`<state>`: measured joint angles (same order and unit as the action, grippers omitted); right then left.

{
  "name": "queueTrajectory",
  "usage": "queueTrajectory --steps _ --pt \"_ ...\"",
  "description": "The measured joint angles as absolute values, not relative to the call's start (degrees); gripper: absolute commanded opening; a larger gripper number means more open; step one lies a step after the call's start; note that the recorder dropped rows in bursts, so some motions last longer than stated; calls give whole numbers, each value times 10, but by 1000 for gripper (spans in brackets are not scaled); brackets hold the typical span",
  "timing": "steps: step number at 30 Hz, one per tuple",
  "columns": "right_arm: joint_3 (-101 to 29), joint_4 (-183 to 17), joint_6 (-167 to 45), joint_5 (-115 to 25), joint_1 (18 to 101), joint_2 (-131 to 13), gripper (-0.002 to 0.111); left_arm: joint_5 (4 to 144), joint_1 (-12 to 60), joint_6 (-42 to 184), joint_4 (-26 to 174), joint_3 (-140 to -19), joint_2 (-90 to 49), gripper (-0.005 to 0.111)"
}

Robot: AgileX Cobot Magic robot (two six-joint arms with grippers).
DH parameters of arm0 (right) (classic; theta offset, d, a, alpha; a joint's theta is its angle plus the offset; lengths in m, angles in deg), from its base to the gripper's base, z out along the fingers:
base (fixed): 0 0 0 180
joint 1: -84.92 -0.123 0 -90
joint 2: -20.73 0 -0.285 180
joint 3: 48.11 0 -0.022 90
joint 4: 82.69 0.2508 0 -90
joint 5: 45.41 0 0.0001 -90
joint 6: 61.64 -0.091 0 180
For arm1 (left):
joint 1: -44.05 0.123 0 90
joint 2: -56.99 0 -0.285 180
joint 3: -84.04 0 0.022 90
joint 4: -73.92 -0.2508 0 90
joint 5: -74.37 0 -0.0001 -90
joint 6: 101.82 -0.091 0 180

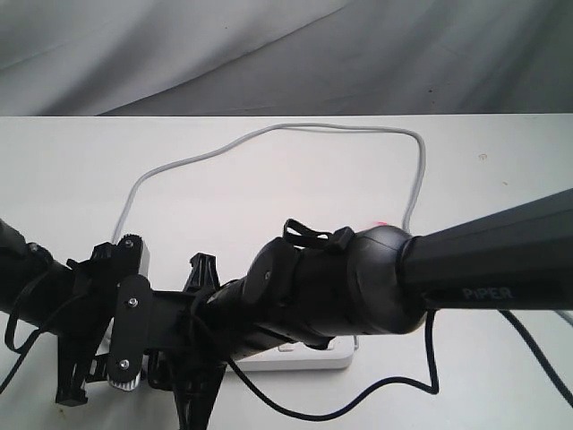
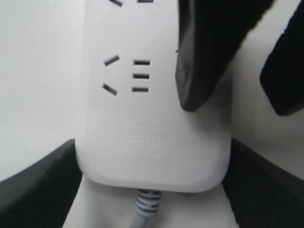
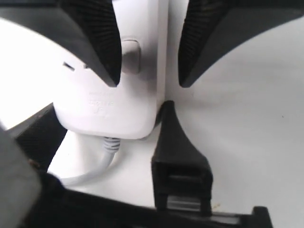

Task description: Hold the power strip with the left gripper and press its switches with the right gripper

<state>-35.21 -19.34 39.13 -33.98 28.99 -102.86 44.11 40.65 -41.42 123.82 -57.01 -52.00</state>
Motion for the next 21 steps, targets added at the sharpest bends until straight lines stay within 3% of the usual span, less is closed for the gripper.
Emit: queueTrajectory --steps 21 --pt "-351 -183 384 -335 290 -1033 37 441 407 -414 1238 -570 -520 54"
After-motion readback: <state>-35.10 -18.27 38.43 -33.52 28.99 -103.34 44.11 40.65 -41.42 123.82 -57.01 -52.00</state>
